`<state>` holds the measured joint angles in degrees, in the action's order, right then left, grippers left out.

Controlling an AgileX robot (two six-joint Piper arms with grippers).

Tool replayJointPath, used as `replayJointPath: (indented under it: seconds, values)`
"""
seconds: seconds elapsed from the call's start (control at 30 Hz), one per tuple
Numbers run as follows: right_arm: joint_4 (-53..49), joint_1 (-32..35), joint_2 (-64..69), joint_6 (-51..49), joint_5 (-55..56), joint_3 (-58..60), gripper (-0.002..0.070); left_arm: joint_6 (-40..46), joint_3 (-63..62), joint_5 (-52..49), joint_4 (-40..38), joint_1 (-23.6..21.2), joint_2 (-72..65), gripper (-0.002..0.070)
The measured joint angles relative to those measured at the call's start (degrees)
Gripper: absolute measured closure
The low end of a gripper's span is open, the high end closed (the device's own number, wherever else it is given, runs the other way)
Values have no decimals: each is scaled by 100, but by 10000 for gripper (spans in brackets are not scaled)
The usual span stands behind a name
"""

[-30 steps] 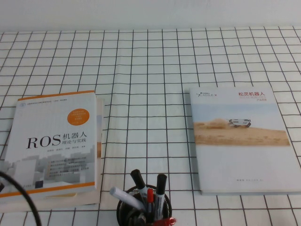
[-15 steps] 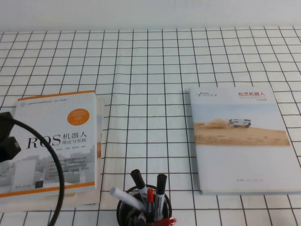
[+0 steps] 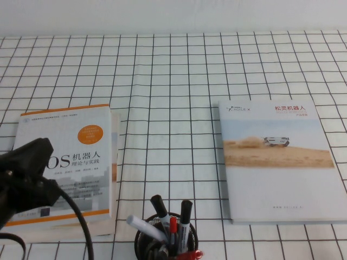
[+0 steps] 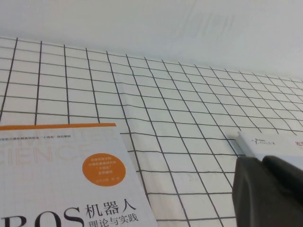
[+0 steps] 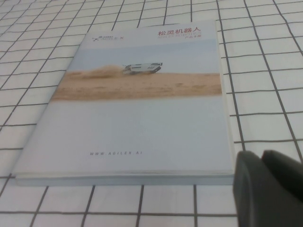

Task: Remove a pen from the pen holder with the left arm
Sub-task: 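Take a marker out of the pen holder and lay it on the table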

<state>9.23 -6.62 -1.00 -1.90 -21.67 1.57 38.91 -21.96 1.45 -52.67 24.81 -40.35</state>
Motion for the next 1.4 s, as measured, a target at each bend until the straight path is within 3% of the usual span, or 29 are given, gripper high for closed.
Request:
replayJointPath:
  seconds: [0.2,0.37,0.47,0.7,0.77,0.97,1.07,1.4]
  values:
    - [0,0,0,0,0,0,688,-1990,725,1720,1641,1290,-9,678]
    - [0,0,0,0,0,0,688,-3152,1011,2606,2922,1836,-291,676]
    - [0,0,0,0,0,0,688,-3695,1068,2812,3154,1929,-644,620]
    - [0,0,0,0,0,0,689,-5109,1296,3551,3342,1962,-1522,322]
    - [0,0,0,0,0,0,688,-5376,1398,3761,3525,1962,-1696,274]
    - [0,0,0,0,0,0,688,-6241,1708,4525,4499,1962,-1996,238]
    - [0,0,0,0,0,0,688,-6452,1870,5025,4633,1962,-1994,236]
    - [0,0,0,0,0,0,688,-6782,2254,5186,4983,1962,-1994,234]
